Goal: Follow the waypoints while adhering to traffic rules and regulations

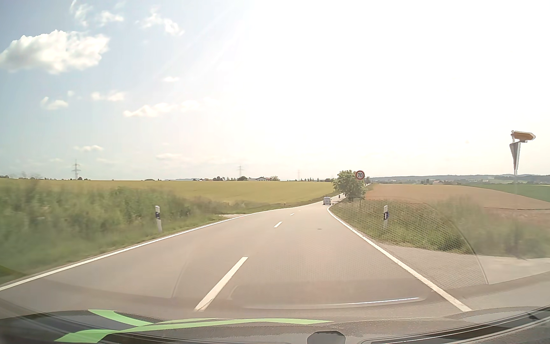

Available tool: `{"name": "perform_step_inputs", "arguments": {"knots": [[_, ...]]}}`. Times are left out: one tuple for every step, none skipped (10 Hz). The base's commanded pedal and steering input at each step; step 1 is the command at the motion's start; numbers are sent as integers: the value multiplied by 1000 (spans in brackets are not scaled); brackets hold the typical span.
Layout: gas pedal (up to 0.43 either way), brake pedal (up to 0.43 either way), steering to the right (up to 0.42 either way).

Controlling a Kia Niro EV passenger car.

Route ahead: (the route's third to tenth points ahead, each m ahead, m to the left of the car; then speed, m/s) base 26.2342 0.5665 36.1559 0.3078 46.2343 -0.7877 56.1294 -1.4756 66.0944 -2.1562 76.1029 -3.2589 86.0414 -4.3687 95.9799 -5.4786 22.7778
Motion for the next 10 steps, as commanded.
{"name": "perform_step_inputs", "arguments": {"knots": [[0, 0, 10], [0, 0, 10], [0, 0, 10], [0, 0, 10], [0, 0, 10], [0, 0, 10], [0, 0, 10], [0, 0, 10], [0, 0, 10], [0, 0, 9]]}}
